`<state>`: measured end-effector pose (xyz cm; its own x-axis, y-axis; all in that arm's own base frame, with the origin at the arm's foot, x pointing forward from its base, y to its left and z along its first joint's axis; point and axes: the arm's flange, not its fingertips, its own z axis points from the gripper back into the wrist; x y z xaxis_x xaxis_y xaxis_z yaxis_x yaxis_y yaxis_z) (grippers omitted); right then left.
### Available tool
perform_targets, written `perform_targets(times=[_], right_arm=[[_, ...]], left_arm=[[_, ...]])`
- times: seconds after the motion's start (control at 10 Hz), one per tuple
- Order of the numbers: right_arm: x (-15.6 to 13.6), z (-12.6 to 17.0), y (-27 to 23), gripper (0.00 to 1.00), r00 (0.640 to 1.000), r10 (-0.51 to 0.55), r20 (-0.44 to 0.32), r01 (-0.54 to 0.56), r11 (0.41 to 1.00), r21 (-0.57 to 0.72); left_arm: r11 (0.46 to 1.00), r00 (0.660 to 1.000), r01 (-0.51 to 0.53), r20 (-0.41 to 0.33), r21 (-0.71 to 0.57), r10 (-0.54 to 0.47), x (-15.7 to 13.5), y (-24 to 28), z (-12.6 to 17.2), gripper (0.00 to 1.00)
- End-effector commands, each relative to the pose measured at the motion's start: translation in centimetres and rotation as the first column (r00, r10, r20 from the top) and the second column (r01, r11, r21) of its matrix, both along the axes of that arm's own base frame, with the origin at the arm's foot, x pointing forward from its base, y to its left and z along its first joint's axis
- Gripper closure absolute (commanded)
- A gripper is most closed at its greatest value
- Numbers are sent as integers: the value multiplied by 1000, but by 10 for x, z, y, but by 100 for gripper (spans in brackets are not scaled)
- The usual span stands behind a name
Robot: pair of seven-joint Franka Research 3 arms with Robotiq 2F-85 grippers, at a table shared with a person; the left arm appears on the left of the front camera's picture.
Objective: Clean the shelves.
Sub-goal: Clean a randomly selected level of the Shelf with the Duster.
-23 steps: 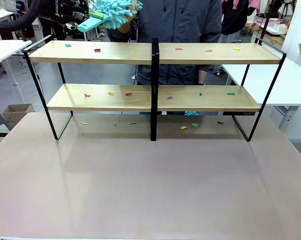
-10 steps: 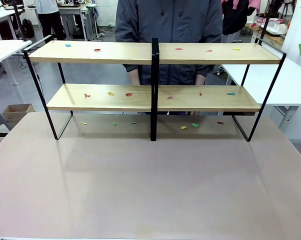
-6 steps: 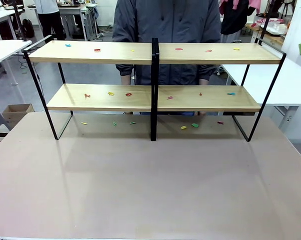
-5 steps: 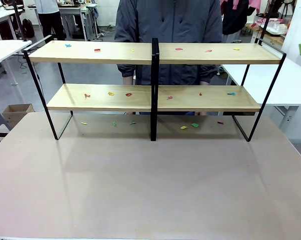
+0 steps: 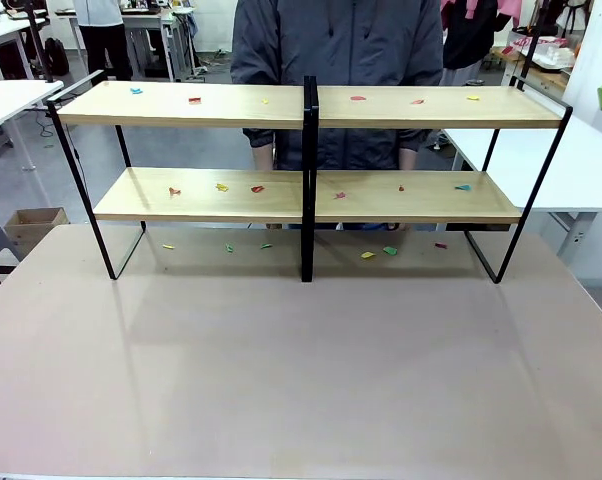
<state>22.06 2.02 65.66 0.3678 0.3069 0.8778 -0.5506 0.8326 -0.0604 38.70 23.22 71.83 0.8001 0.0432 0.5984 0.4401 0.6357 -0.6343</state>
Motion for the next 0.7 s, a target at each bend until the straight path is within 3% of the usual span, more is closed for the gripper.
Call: perform_targets(times=[0.0, 0.1, 0.2, 0.3, 0.4, 0.6], right_arm=[[-1, 0, -1, 0, 1000, -1, -1, 1, 1000, 1], [-1, 0, -1, 0, 1000, -1, -1, 1, 1000, 1], [-1, 0, -1, 0, 1000, -1, -1, 1, 1000, 1], [-1, 0, -1, 0, 1000, -1, -1, 1, 1000, 1], [-1, 0, -1, 0, 1000, -1, -1, 1, 1000, 1], [-1, 0, -1, 0, 1000, -1, -1, 1, 1000, 1]], left_arm=[[1000, 1000, 9, 9, 5, -9, -3, 3, 4, 100], [1000, 1000, 9, 9, 5, -9, -3, 3, 4, 100], [1000, 1000, 0, 0, 0, 0, 0, 0, 0, 88], [960, 968, 252, -37, 125, -249, -6, -14, -8, 88], [846, 878, 478, -169, 237, -449, -14, -19, -22, 88], [714, 769, 635, -321, 294, -552, -33, -23, -43, 88]])
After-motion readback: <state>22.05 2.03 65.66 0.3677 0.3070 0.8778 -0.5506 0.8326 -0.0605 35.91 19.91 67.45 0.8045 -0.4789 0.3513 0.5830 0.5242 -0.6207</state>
